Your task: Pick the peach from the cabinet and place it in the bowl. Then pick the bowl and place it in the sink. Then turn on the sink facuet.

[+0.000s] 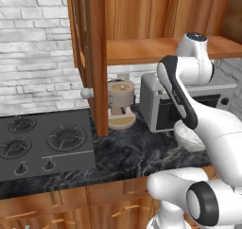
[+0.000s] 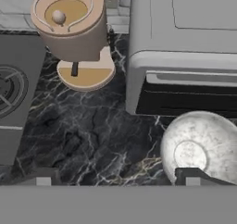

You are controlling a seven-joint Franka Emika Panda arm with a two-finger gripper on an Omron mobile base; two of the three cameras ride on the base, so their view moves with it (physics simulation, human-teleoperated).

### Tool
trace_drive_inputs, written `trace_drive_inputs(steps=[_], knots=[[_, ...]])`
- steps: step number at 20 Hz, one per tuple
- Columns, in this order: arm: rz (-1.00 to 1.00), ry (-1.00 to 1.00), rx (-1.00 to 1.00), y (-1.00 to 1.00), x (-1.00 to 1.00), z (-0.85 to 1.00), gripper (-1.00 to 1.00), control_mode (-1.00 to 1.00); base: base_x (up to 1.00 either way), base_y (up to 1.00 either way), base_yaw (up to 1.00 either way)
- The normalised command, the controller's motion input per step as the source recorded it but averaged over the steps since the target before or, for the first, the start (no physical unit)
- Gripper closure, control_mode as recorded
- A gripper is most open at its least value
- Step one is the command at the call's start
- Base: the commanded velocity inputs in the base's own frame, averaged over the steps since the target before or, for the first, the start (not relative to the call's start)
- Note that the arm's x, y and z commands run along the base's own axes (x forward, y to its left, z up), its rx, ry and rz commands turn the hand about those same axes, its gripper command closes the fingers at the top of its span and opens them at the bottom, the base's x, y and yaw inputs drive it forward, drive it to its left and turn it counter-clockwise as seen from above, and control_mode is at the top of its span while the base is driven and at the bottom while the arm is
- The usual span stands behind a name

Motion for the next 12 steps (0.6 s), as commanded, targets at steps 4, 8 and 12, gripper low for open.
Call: trace_drive_inputs(steps=[4,8,12], knots=[[-0.11,-0.43,0.0,-0.39,-0.29,0.8,-1.0,-1.0,0.0,0.0,0.0],[-0.17,-0.36,0.0,-0.44,-0.19,0.89,-1.0,-1.0,0.0,0.0,0.0],[-0.12,-0.23,0.0,-0.33,0.07,0.6,-1.0,-1.0,0.0,0.0,0.0]])
